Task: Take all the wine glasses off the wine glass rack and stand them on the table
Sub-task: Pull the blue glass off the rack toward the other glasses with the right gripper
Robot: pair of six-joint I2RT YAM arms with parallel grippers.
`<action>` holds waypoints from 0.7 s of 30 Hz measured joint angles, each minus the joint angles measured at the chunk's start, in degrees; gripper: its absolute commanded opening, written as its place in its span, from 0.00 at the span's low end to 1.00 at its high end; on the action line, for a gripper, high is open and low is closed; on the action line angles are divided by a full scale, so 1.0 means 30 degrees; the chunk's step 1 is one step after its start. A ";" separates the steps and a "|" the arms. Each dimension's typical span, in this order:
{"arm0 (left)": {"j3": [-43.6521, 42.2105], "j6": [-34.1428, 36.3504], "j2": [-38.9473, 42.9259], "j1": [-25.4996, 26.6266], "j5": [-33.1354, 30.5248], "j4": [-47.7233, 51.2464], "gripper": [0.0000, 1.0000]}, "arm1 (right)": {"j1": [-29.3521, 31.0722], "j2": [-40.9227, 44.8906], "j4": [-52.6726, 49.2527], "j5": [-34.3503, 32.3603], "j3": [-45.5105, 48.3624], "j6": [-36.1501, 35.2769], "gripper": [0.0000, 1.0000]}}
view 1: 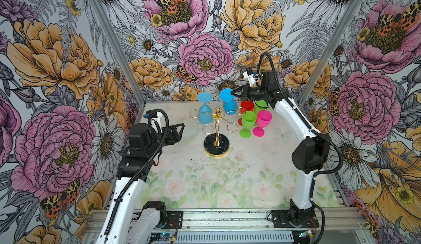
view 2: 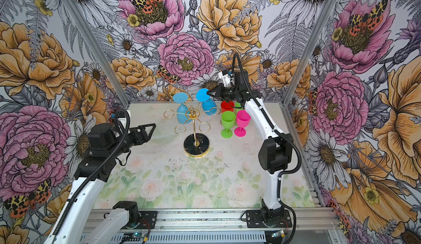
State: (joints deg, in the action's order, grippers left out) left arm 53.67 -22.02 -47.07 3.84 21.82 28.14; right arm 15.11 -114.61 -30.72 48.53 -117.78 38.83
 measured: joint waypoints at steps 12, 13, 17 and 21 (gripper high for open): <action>0.0000 0.0066 0.0000 0.0000 -0.0146 0.0000 0.82 | 0.0270 0.0160 -0.0131 0.0998 -0.0007 0.0080 0.02; 0.0000 0.0066 0.0000 0.0000 -0.0153 0.0000 0.82 | 0.0313 0.0211 -0.0146 0.1064 0.0029 0.0080 0.02; 0.0000 0.0066 0.0073 0.0000 -0.0153 0.0007 0.82 | 0.0466 0.0685 -0.0226 0.1297 0.0299 0.0073 0.02; 0.0000 0.0058 0.0146 0.0000 -0.0153 0.0015 0.82 | 0.0576 0.1348 -0.0240 0.1443 0.0787 0.0066 0.01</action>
State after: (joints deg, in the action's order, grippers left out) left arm 53.67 -21.85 -46.63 3.84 21.37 28.18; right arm 16.84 -110.56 -31.44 52.86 -115.42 39.03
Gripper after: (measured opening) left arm 0.818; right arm 0.053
